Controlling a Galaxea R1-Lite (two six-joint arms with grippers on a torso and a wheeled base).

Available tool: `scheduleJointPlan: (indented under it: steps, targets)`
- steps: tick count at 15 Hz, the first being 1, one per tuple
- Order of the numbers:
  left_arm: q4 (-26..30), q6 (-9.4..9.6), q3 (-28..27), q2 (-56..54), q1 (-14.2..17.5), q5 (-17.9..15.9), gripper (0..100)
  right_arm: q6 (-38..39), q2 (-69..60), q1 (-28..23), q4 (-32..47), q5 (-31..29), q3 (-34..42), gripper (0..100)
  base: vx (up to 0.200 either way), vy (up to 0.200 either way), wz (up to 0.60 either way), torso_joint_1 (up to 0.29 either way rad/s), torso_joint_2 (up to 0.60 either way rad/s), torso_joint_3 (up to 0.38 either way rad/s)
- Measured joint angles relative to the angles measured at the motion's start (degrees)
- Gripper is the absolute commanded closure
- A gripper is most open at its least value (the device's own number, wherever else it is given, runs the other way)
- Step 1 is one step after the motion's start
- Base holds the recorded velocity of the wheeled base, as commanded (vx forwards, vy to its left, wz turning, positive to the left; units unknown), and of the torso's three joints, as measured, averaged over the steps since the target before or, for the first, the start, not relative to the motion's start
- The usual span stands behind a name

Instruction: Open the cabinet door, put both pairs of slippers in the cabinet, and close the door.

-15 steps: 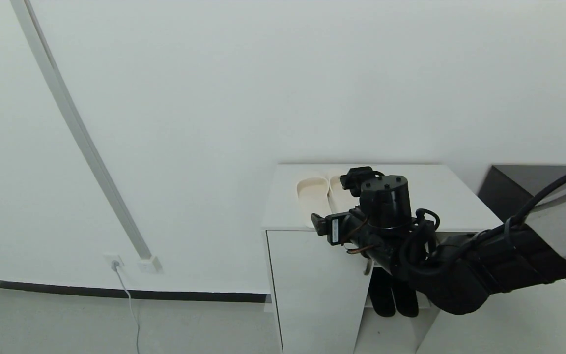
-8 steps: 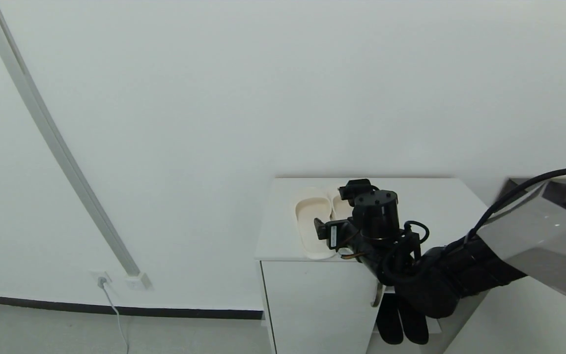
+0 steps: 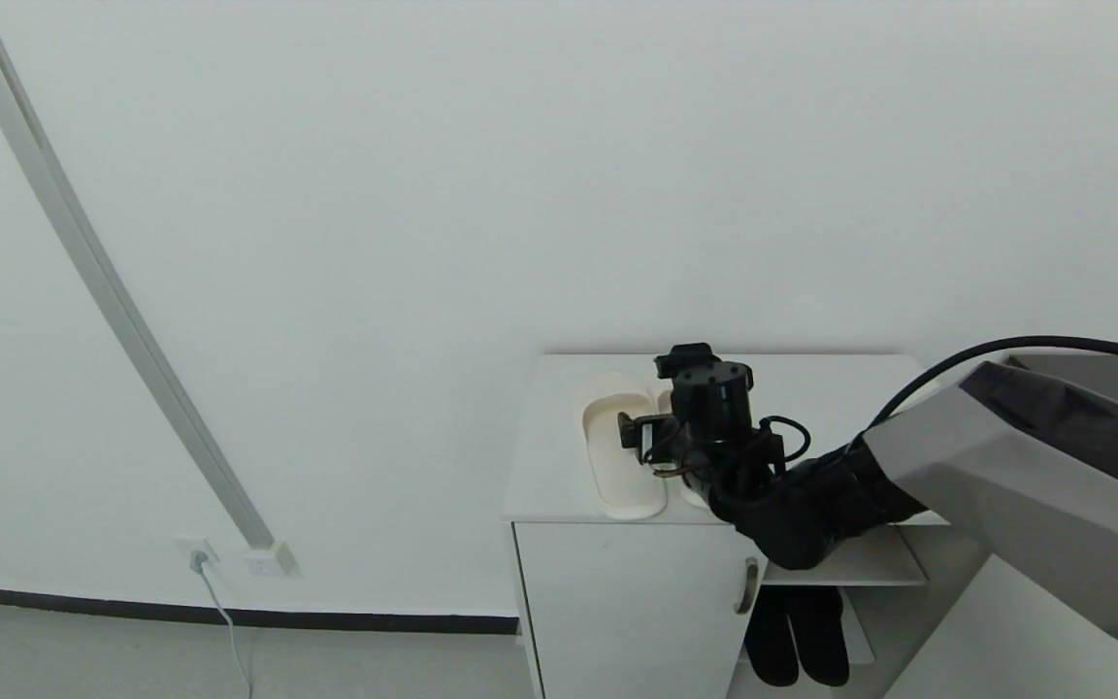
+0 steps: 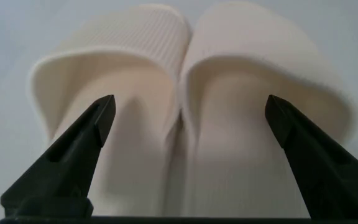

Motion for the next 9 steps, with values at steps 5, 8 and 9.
scheduleJointPlan:
  steps: [5,8,9]
  targets:
    - [0.0,-0.02,0.0,0.0,0.0,0.0,100,-0.2,5.7,-1.9,8.0,0.1,-13.3,0,0.0,0.0,0.0,0.0,0.0,0.0]
    - [0.0,-0.05,0.0,0.0,0.0,0.0,100,-0.2,8.1,-2.1,10.3,0.2,-18.3,100,0.0,0.0,0.0,0.0,0.0,0.0]
    - [0.0,-0.05,0.0,0.0,0.0,0.0,100,-0.2,8.7,-2.1,10.8,0.2,-19.6,100,0.0,0.0,0.0,0.0,0.0,0.0]
